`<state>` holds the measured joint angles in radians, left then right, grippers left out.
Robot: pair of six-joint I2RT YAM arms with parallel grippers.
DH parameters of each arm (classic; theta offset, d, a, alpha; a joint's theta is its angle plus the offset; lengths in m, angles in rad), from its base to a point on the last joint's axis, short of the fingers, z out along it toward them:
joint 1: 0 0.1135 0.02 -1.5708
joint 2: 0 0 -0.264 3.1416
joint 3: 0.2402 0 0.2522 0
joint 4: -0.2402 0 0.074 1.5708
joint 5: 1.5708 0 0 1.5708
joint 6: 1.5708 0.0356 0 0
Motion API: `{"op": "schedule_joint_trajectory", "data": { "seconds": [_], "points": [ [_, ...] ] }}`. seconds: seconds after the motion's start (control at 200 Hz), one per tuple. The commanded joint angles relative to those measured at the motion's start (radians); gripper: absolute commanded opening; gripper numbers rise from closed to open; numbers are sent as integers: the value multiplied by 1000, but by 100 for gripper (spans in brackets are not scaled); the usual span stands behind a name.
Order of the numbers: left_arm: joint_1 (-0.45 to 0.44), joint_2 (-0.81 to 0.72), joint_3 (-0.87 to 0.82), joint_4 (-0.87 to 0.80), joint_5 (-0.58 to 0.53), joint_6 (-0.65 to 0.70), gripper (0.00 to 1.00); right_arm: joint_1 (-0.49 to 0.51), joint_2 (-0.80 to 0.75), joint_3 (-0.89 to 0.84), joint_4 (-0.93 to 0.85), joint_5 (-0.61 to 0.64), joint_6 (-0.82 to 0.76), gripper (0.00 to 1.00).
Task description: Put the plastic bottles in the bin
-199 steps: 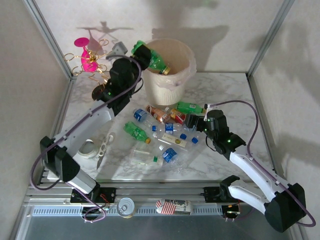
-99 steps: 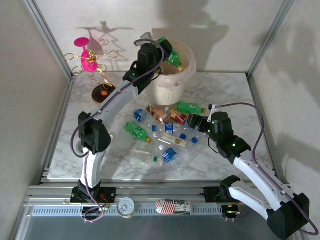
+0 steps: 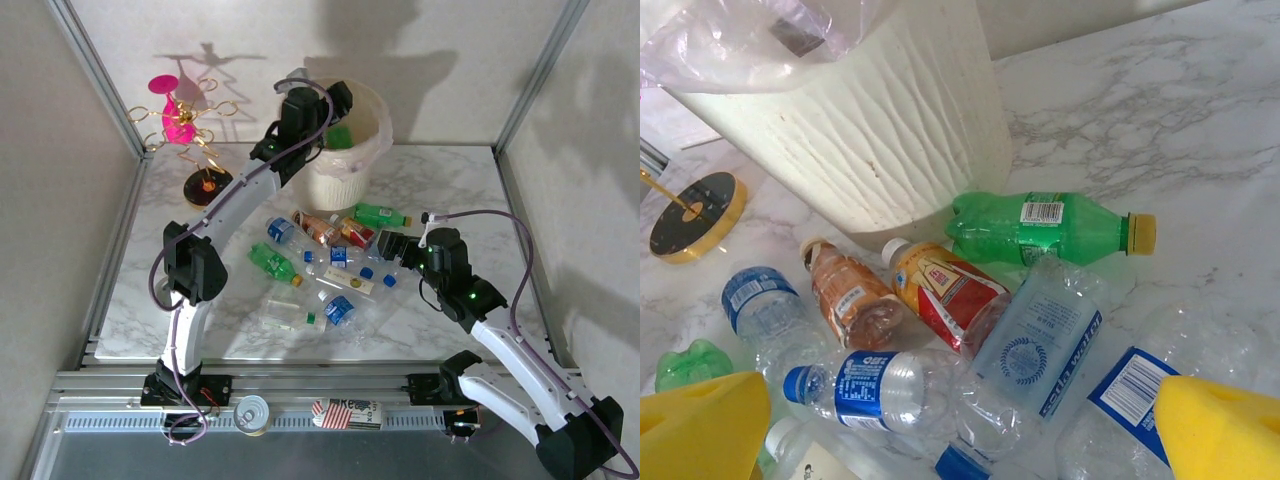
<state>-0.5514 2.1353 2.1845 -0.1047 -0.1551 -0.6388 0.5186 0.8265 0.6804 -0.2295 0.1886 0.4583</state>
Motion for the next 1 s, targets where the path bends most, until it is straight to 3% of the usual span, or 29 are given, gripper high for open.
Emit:
{"op": "schedule_joint_trajectory", "data": {
  "seconds": [0.0,0.16,0.461,0.711,0.871,0.997],
  "points": [
    [8,-56,25,-19,30,35,94,-2,2,-15,4,0,16,99],
    [6,-160,-59,22,112,44,95,-1,27,-20,5,2,27,99],
    [-34,-551,-581,276,202,79,100,-6,126,-36,11,34,88,99],
    [-69,-919,-1167,490,51,-28,100,-52,245,-12,12,63,109,99],
    [-74,-1084,-1436,471,-79,-150,100,-114,305,-12,43,15,99,99],
    [-74,-1162,-1552,335,-138,-221,100,-166,341,-15,60,2,98,99]
  ]
}}
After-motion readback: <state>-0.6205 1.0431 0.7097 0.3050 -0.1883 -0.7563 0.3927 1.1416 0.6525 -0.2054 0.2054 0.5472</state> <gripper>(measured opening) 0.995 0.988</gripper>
